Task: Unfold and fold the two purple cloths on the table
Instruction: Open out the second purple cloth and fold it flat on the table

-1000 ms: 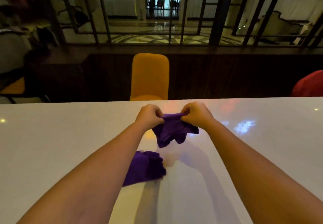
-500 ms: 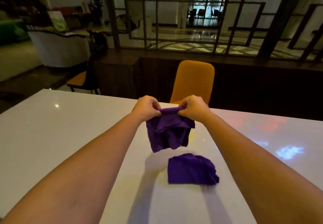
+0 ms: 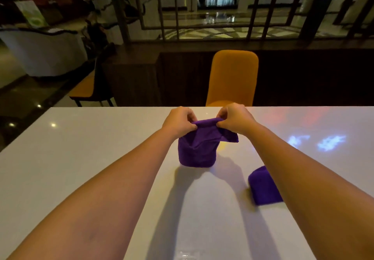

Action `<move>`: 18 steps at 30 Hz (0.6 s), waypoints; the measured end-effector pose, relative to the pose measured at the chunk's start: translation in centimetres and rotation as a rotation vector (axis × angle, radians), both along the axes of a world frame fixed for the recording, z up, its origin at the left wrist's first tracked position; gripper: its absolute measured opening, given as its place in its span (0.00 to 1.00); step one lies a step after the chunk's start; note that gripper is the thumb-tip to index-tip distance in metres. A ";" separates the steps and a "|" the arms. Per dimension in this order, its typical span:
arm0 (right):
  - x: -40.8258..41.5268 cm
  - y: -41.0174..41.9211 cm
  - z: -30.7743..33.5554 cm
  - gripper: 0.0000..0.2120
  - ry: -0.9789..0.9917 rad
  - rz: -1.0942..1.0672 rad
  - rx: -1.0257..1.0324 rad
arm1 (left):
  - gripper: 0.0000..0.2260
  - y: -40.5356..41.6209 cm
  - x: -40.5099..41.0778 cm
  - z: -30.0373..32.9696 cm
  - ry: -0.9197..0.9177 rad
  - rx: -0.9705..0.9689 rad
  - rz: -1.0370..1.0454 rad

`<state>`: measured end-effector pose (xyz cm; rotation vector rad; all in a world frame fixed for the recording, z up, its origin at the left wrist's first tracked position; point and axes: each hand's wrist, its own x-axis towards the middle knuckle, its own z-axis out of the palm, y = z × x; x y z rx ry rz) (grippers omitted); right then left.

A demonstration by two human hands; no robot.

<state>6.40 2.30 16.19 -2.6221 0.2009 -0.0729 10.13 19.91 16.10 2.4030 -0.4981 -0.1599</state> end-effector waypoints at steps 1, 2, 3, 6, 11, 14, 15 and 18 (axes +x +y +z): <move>-0.4 0.0 -0.4 0.09 0.022 -0.001 -0.010 | 0.05 0.0 -0.3 -0.6 0.014 0.003 -0.015; -0.9 0.0 -0.9 0.09 0.046 0.004 -0.022 | 0.05 0.1 -0.7 -1.4 0.030 0.004 -0.026; -1.5 0.0 -1.6 0.09 0.077 0.014 -0.037 | 0.05 0.1 -1.2 -2.4 0.056 0.006 -0.035; -3.2 0.5 -4.7 0.06 0.199 0.054 -0.068 | 0.05 0.6 -3.2 -6.2 0.134 0.027 -0.039; -5.8 1.8 -10.8 0.04 0.391 0.126 -0.068 | 0.05 1.8 -6.4 -13.2 0.260 0.102 -0.062; -7.1 2.3 -13.9 0.03 0.473 0.200 -0.063 | 0.04 2.3 -7.6 -16.4 0.306 0.131 -0.054; -7.5 2.5 -14.7 0.04 0.498 0.220 -0.053 | 0.04 2.5 -8.1 -17.2 0.317 0.134 -0.054; -7.8 2.6 -16.1 0.10 0.637 0.256 -0.034 | 0.04 2.8 -9.2 -18.4 0.342 0.132 -0.086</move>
